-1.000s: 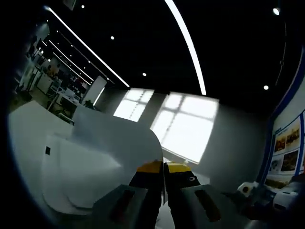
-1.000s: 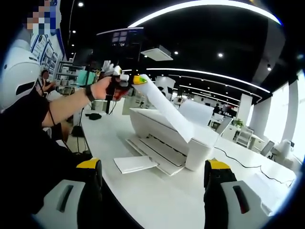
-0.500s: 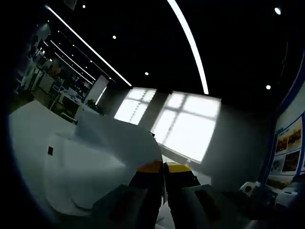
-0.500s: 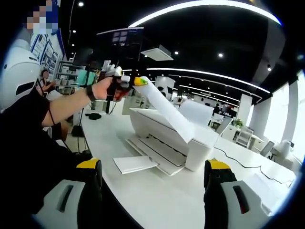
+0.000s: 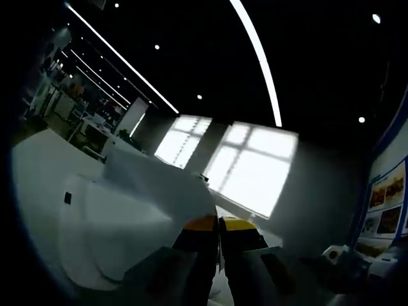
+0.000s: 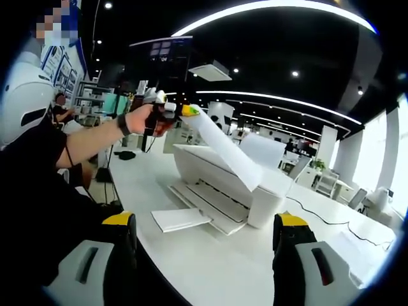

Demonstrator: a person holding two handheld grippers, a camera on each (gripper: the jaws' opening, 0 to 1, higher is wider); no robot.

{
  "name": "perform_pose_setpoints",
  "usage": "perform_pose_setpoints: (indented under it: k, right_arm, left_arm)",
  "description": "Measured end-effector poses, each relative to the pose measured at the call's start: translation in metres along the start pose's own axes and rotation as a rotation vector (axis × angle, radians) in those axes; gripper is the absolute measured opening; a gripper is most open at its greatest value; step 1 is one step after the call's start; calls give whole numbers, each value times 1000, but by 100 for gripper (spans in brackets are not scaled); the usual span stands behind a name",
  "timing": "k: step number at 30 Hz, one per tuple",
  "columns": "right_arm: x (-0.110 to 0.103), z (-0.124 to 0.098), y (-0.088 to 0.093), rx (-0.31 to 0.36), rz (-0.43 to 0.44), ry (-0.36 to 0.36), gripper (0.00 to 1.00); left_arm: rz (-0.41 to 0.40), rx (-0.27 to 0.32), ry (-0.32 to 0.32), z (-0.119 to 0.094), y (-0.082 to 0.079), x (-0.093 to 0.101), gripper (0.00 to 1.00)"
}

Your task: Remove the paper from the printer output slot and place it on top of the printer

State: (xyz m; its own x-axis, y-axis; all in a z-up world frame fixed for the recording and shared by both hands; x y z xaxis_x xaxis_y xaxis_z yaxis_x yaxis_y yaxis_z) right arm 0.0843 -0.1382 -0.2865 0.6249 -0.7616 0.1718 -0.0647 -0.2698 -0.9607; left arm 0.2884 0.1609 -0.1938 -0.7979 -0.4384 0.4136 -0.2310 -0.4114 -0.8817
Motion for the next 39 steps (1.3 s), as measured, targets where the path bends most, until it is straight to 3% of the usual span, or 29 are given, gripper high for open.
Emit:
perform_pose_setpoints:
  k: [20, 28, 31, 36, 39]
  right_arm:
    - [-1, 1, 0, -3, -2, 0, 83]
    - [-1, 1, 1, -5, -3, 0, 83]
    - [-2, 1, 1, -5, -4, -3, 83]
    - [-2, 1, 1, -8, -6, 0, 83]
    - [-2, 1, 1, -3, -2, -6, 83]
  left_arm:
    - [-71, -5, -3, 5, 4, -15, 6]
    - [-69, 6, -23, 3, 9, -14, 6]
    - [3, -24, -53, 2, 16, -13, 6]
    - [-50, -7, -30, 6, 14, -19, 6]
    - [-32, -12, -44, 7, 14, -20, 6]
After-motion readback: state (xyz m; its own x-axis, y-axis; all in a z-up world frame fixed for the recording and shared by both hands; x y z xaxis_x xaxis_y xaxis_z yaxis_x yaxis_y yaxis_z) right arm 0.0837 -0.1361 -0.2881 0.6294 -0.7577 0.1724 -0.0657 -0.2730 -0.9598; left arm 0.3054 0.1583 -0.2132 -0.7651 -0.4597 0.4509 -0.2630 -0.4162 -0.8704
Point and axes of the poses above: the point that each gripper's makers call its tool centre point, and the gripper's own axes: z roughly forward along the fingers, x roughly to its right, y roughly out of its underside, the point moved 5 cm from there along -z, roughly backward along the fingers, and after that the axes turned 4 degrees about z, right-handed, at the moved point
